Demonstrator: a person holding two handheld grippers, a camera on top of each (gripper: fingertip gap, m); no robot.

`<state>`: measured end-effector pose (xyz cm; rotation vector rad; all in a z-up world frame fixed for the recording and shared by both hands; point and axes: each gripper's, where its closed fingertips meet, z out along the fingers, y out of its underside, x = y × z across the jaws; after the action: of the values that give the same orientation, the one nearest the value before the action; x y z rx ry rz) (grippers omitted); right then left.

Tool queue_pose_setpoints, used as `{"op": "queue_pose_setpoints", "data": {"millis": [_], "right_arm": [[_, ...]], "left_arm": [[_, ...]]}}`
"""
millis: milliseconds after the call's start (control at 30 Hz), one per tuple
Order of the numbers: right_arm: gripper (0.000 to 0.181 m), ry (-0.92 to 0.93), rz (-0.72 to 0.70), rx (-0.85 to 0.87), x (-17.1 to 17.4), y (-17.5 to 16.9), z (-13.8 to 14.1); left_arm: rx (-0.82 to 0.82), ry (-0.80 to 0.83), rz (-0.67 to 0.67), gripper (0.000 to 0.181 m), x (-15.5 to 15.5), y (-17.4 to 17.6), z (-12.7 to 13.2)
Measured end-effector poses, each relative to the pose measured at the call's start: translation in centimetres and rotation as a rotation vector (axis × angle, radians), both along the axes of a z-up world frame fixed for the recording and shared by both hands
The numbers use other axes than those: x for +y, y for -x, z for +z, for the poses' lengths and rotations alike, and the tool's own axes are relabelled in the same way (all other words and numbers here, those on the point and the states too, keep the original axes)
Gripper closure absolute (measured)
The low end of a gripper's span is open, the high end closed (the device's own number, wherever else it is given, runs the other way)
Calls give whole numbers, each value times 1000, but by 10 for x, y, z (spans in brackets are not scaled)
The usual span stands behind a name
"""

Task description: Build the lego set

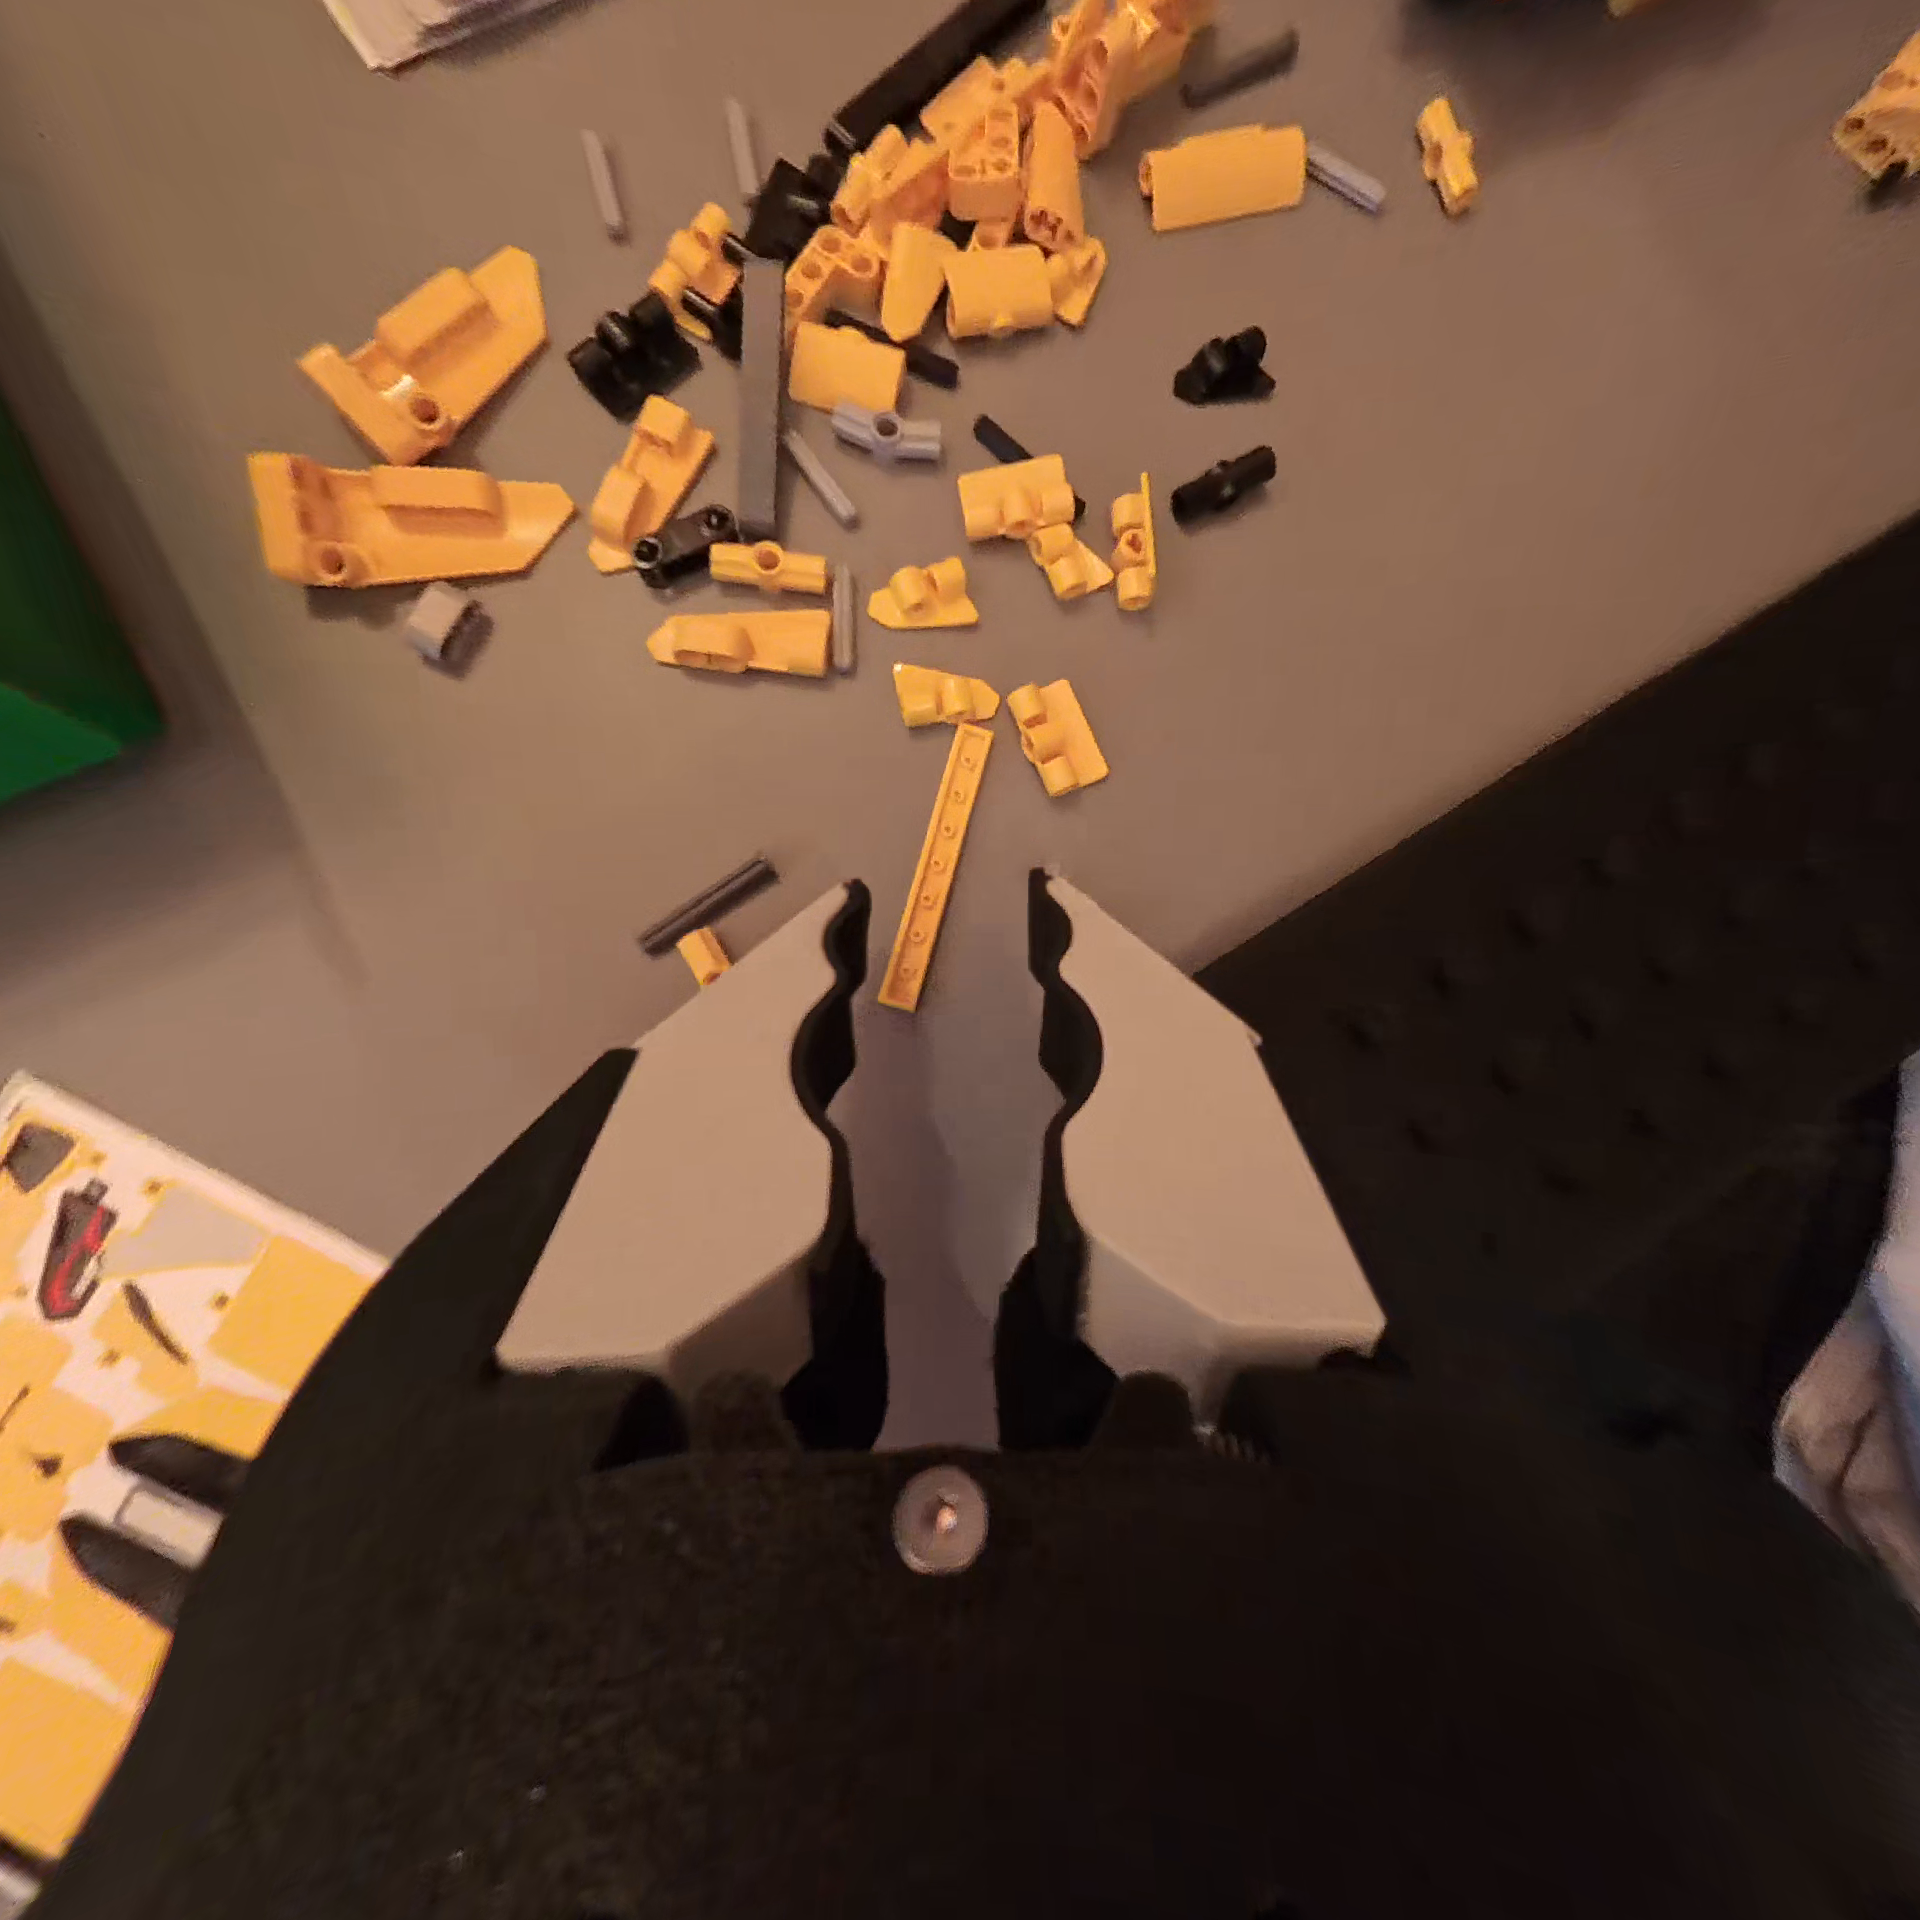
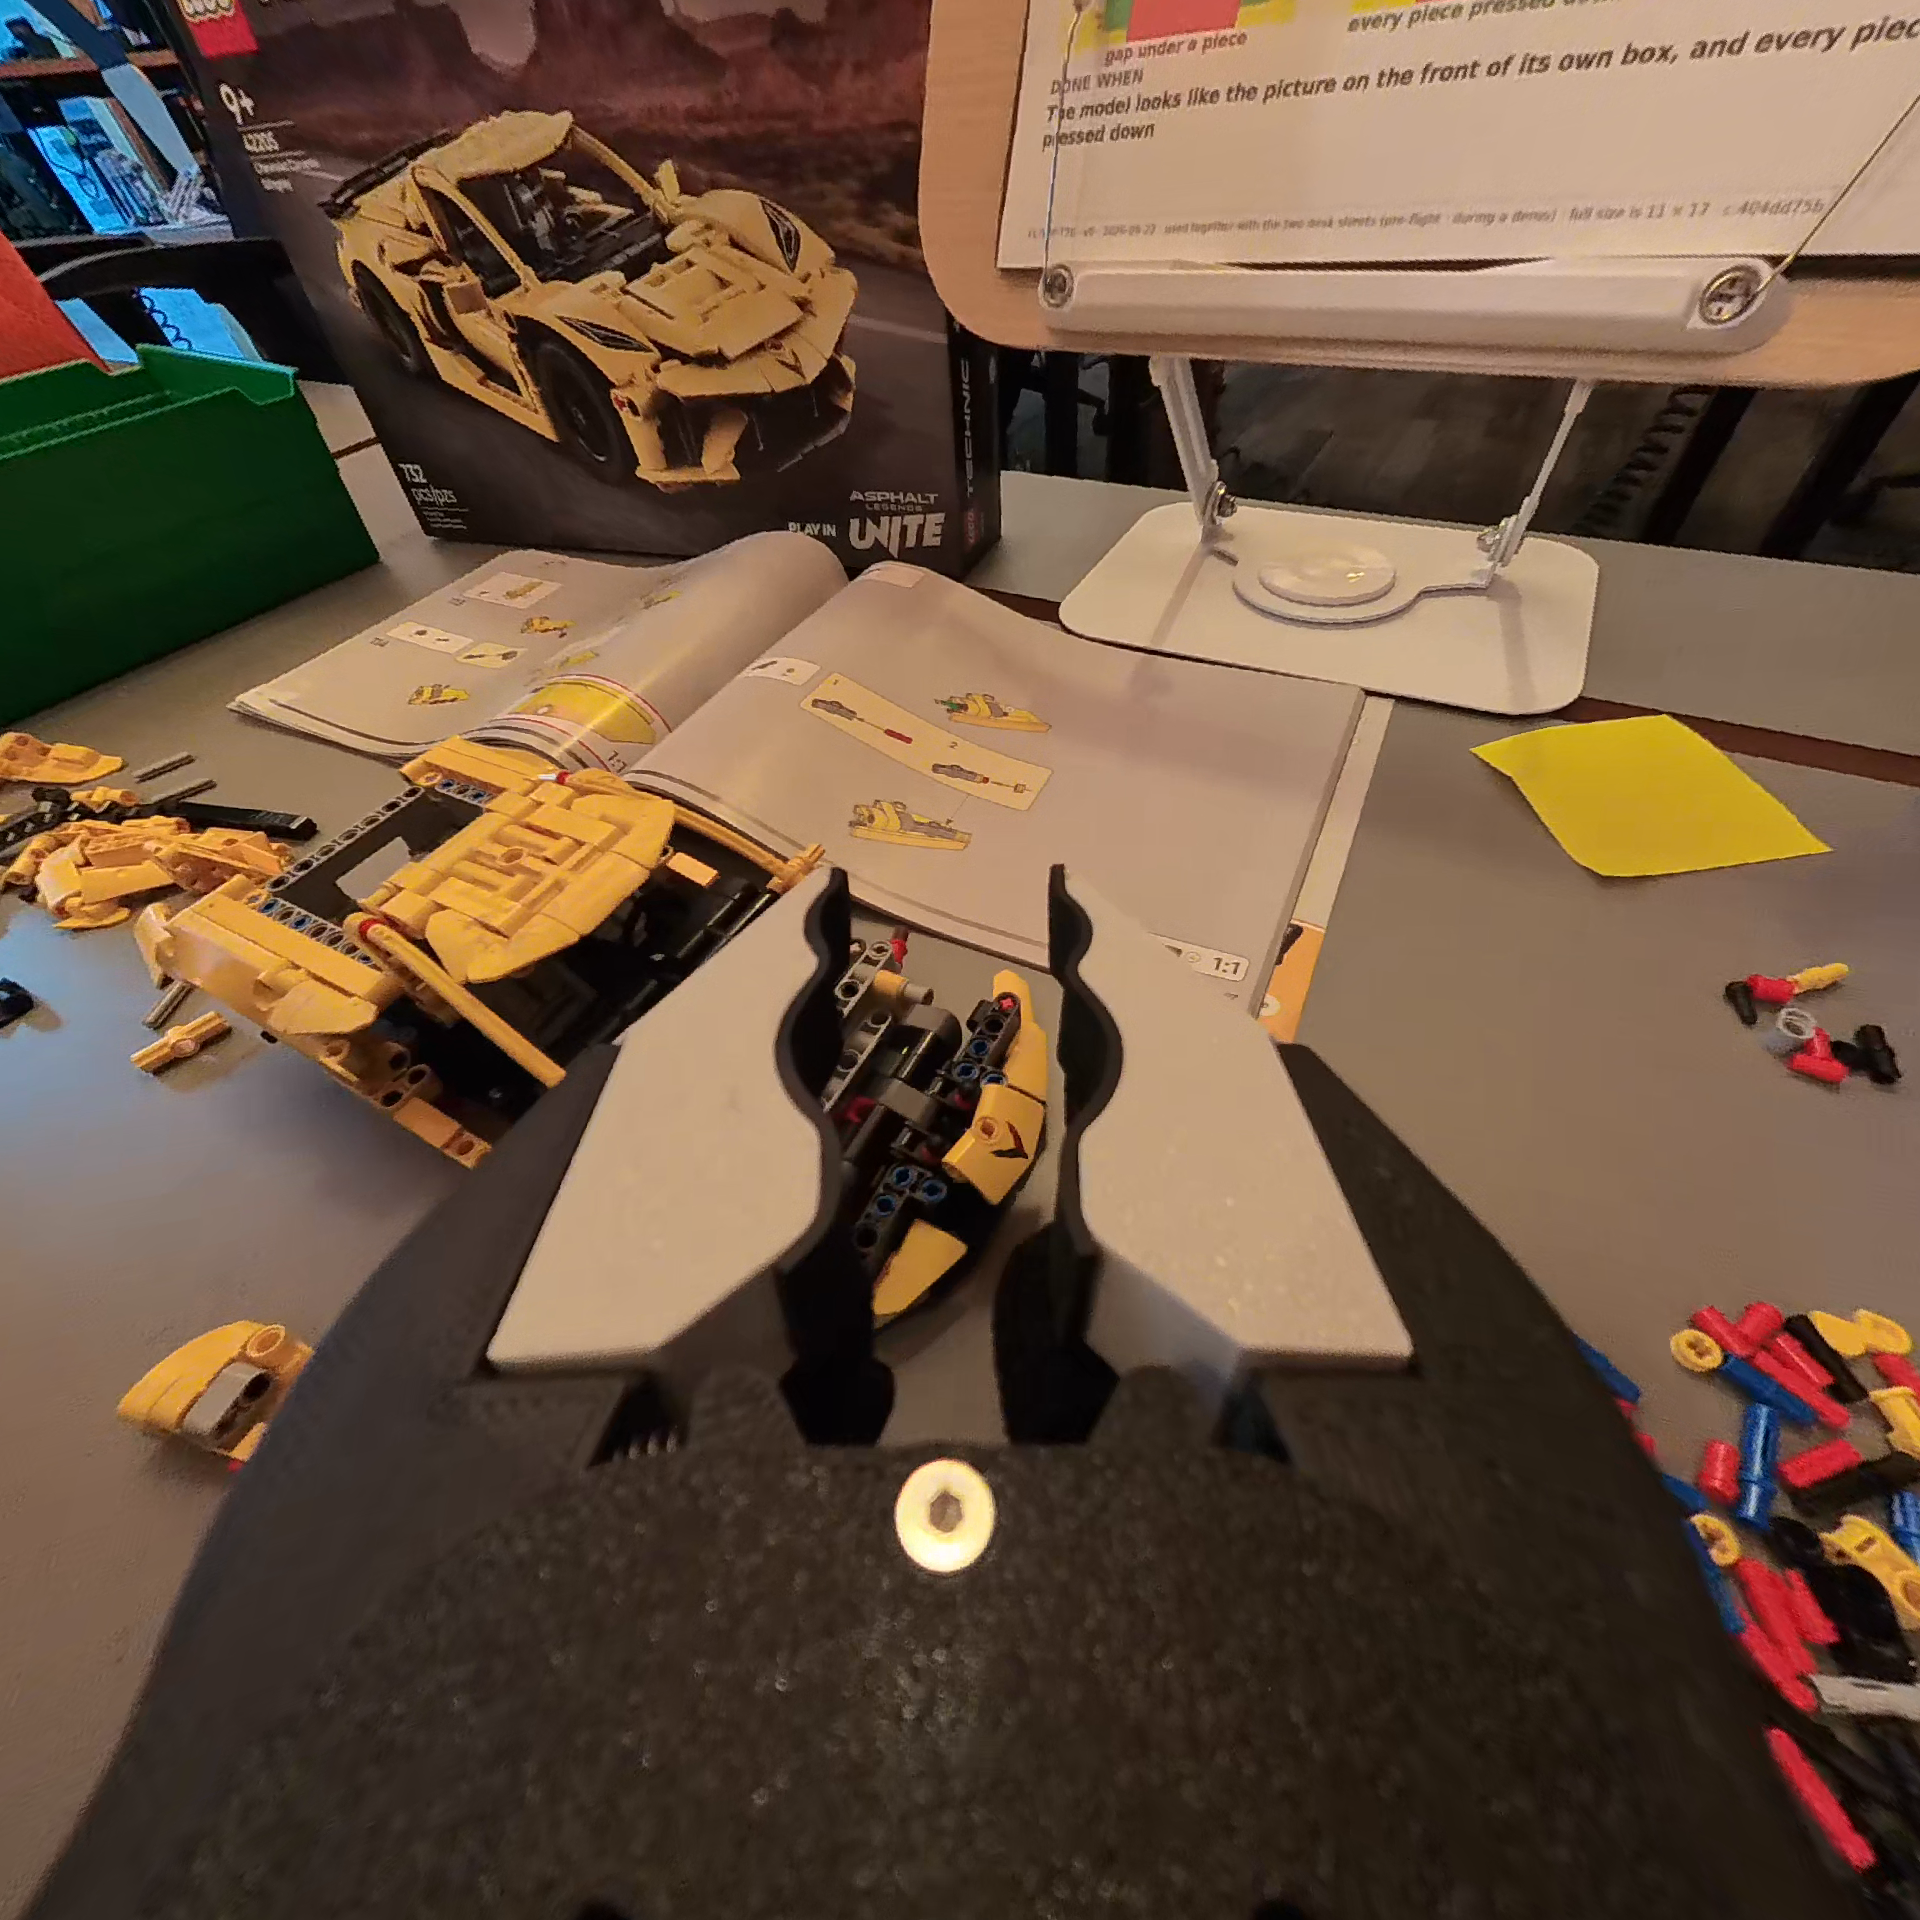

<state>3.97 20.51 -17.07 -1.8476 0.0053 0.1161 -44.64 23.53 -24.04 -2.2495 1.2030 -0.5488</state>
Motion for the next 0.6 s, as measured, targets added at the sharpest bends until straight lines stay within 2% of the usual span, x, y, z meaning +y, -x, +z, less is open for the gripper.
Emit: {"op": "queue_pose_setpoints", "data": {"millis": [233,300,400,600], "right_arm": [[147,-12,-19,-11,-6,-5,2],[147,-14,-21,-14,-7,-5,3],[148,-17,-13,-24,-7,-3,4],[148,-29,58,-73,-6,14,6]], "left_arm": [[24,19,-94,155,6,4,-18],[42,-7,-126,173,6,4,-20],[76,-53,-167,174,3,3,-21],[76,-51,-78,174,17,9,-13]]}}
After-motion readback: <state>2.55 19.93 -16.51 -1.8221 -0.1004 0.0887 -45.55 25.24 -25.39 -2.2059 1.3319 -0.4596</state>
